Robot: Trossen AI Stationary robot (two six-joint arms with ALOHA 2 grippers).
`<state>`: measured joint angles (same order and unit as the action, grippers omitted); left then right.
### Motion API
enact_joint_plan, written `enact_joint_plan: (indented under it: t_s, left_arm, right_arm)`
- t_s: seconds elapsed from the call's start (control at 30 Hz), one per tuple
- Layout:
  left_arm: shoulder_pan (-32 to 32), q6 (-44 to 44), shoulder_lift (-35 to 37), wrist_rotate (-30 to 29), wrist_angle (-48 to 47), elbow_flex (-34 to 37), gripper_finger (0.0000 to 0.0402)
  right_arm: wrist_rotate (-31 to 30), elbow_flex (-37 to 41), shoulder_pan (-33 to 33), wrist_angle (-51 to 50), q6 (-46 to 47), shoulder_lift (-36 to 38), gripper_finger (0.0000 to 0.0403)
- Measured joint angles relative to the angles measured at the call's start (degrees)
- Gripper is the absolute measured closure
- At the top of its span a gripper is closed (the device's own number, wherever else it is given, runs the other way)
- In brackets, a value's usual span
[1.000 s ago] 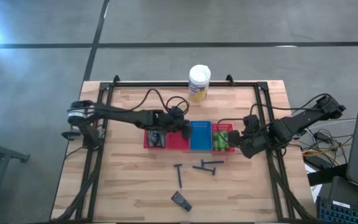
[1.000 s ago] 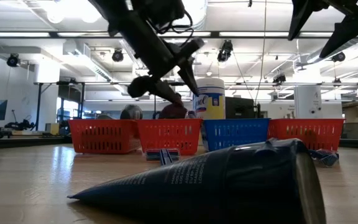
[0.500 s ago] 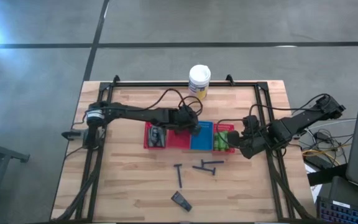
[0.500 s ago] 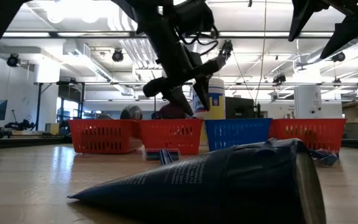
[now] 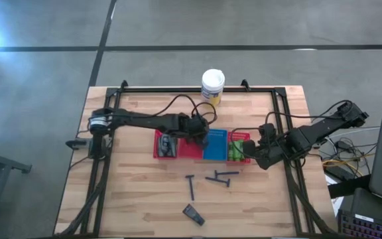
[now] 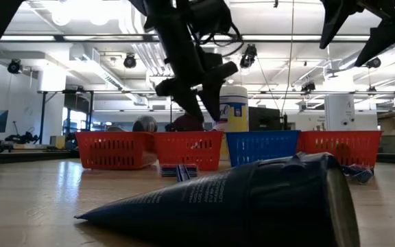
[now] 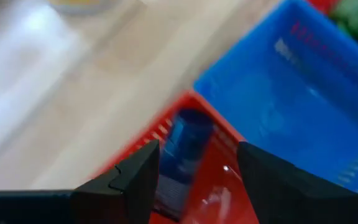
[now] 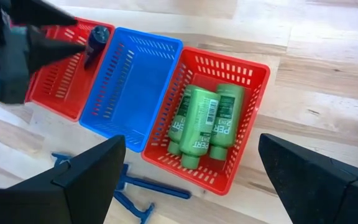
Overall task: Pick & Place Travel size toiletries
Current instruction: Put the blue shave cream into the middle red bin
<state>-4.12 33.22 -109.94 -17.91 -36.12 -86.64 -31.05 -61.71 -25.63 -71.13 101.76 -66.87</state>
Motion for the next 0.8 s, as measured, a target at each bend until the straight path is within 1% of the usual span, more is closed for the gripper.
enact_joint_plan:
  t_s: [0.07, 0.13, 0.2, 0.33, 0.43, 0.5, 0.63, 0.8]
  left_arm:
    - [0.09, 1.44, -0.17, 2.09, 0.09, 1.39, 0.0182]
    - [0.41, 1.96, -0.17, 2.21, 0.15, 3.09, 0.0182]
    - [0.85, 0.28, 0.23, 1.98, 0.31, 4.8, 0.0182]
    - [3.09, -11.37, 0.84, 0.76, 2.44, 6.71, 0.0182]
    - [5.42, -21.37, 0.93, -2.96, 2.86, 7.22, 0.0182]
    - [6.8, -25.08, 0.91, -5.62, 2.67, 7.31, 0.0181]
    - [7.96, -24.63, 0.91, -10.01, 3.78, 7.43, 0.0182]
    - [7.96, -21.93, 0.91, -12.48, 5.51, 8.08, 0.0181]
  right_arm:
    - [0.0, 0.07, 0.0, 0.09, 0.06, 0.0, 0.0037]
    - [0.0, 0.08, 0.0, 0.09, 0.11, 0.0, 0.0037]
    - [0.0, 0.12, 0.0, 0.25, 0.13, 0.0, 0.0037]
    - [0.0, 0.12, 0.0, 1.09, 0.26, 0.0, 0.0037]
    - [0.0, 0.12, 0.0, 1.16, 0.26, 0.0, 0.0037]
    - [0.0, 0.12, 0.0, 1.16, 0.19, 0.0, 0.0037]
    - [-0.02, 0.12, 0.0, 1.18, -0.26, 0.0, 0.0037]
    - [-0.04, 0.12, 0.0, 1.2, -2.64, 0.0, 0.0037]
